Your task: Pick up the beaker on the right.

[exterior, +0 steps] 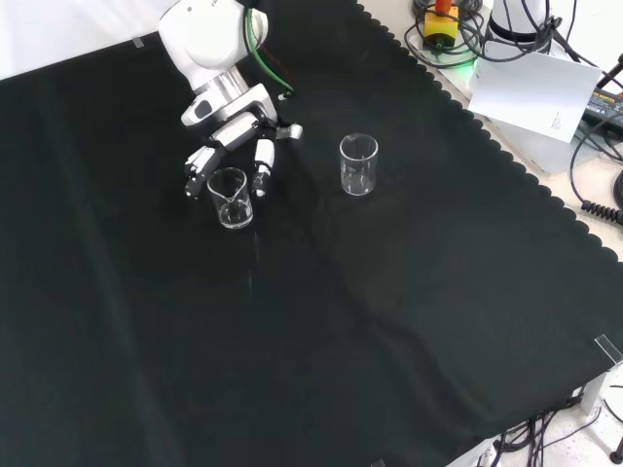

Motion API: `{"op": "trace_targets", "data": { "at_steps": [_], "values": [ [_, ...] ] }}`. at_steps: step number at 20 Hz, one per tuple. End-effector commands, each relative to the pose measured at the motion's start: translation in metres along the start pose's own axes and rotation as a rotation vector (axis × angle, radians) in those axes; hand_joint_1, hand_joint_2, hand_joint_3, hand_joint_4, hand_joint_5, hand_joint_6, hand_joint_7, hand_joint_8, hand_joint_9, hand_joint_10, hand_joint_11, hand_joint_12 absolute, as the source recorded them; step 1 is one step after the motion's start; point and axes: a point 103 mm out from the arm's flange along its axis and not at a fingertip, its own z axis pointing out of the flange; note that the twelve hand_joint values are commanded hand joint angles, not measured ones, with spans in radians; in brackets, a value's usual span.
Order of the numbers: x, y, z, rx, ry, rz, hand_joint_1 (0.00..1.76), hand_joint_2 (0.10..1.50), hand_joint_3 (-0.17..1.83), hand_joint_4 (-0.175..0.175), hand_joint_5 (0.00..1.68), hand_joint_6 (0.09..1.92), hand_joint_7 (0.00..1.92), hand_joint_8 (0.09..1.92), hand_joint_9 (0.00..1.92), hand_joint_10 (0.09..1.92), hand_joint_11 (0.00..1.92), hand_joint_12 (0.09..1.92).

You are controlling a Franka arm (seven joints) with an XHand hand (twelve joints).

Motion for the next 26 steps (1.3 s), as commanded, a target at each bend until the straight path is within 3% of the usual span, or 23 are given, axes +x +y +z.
{"op": "trace_targets", "data": {
  "at_steps": [1,5,8,12,15,19,22,26],
  "values": [
    [-0.017,0.009,-0.01,-0.038,0.111,0.025,0.85,0.88,-0.17,-0.031,0.45,0.09,0.23,0.69,0.35,0.65,0.04,1.4],
    [-0.014,0.01,-0.008,-0.036,0.116,0.003,0.85,0.88,-0.17,-0.033,0.47,0.09,0.23,0.71,0.36,0.65,0.05,1.4],
    [-0.005,0.011,-0.004,-0.012,0.07,-0.046,0.84,0.87,-0.17,-0.033,0.47,0.09,0.23,0.71,0.36,0.65,0.05,1.4],
    [0.005,0.012,-0.001,0.0,0.015,-0.073,0.83,0.87,-0.17,-0.03,0.46,0.09,0.21,0.71,0.36,0.64,0.05,1.39],
    [0.009,0.015,-0.001,0.005,-0.011,-0.071,0.83,0.86,-0.17,-0.029,0.45,0.09,0.2,0.71,0.36,0.64,0.04,1.4],
    [0.007,0.016,0.001,-0.009,-0.013,-0.036,0.83,0.86,-0.17,-0.029,0.45,0.09,0.19,0.71,0.36,0.63,0.04,1.4],
    [0.004,0.017,0.003,-0.019,-0.006,-0.02,0.84,0.86,-0.17,-0.029,0.44,0.38,0.26,0.75,0.43,0.61,0.07,1.39],
    [0.001,0.018,-0.001,-0.041,0.011,-0.009,0.9,0.87,-0.17,-0.032,0.44,1.08,0.4,0.86,0.56,0.63,0.15,1.37]
  ]
}}
